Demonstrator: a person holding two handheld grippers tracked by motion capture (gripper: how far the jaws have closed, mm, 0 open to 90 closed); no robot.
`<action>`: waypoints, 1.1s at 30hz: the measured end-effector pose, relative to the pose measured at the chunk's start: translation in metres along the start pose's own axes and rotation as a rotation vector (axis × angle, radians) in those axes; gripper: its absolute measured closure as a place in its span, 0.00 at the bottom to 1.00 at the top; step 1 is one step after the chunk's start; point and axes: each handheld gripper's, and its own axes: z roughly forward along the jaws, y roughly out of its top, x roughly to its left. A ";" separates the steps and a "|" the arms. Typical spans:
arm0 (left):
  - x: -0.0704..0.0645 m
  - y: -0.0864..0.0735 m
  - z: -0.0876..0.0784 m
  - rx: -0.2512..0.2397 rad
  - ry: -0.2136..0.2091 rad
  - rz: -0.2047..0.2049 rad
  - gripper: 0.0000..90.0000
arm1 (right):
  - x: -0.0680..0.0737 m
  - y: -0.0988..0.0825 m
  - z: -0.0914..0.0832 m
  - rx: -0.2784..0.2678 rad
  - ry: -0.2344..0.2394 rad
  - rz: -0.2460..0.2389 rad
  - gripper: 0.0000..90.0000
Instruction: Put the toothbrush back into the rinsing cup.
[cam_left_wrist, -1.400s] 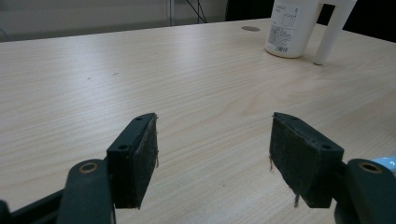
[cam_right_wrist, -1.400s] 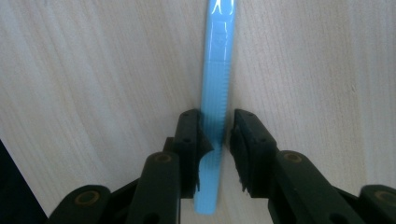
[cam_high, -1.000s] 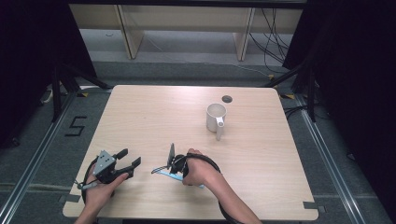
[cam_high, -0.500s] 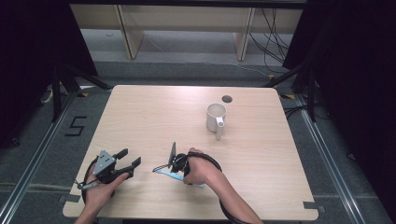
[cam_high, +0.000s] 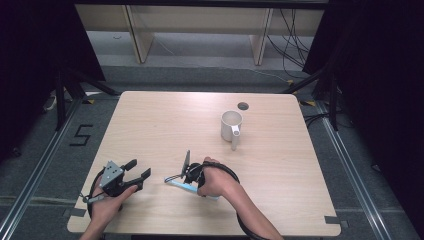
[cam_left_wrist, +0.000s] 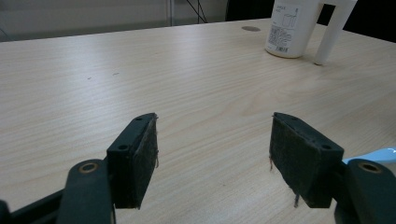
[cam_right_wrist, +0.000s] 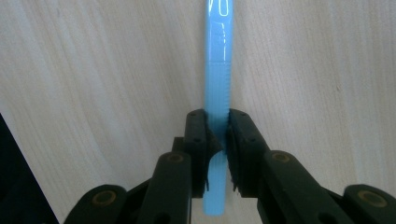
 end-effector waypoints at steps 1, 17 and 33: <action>0.000 0.000 0.000 0.000 0.000 0.000 0.36 | 0.000 0.000 0.000 0.000 0.000 0.000 0.88; 0.000 0.000 0.000 0.000 0.001 -0.003 0.36 | -0.003 -0.006 -0.014 -0.021 -0.027 -0.008 0.88; 0.000 0.000 0.000 -0.001 0.003 -0.006 0.36 | -0.005 -0.014 -0.022 -0.090 -0.028 0.006 0.88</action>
